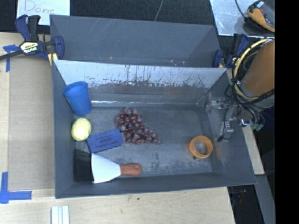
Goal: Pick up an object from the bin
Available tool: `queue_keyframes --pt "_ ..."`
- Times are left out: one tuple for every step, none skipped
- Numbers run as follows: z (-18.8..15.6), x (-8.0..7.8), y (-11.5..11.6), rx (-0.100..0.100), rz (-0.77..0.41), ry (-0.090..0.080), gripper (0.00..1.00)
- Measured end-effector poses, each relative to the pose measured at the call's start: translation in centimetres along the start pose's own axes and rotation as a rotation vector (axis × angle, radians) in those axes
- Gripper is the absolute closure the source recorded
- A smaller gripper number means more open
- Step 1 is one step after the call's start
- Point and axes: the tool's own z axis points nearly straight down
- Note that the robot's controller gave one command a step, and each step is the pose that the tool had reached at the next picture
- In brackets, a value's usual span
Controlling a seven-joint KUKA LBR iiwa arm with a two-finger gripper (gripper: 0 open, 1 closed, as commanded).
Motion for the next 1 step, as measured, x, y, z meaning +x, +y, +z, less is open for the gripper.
queue_keyframes --pt "0.01 -0.01 0.01 0.000 0.000 0.000 0.00"
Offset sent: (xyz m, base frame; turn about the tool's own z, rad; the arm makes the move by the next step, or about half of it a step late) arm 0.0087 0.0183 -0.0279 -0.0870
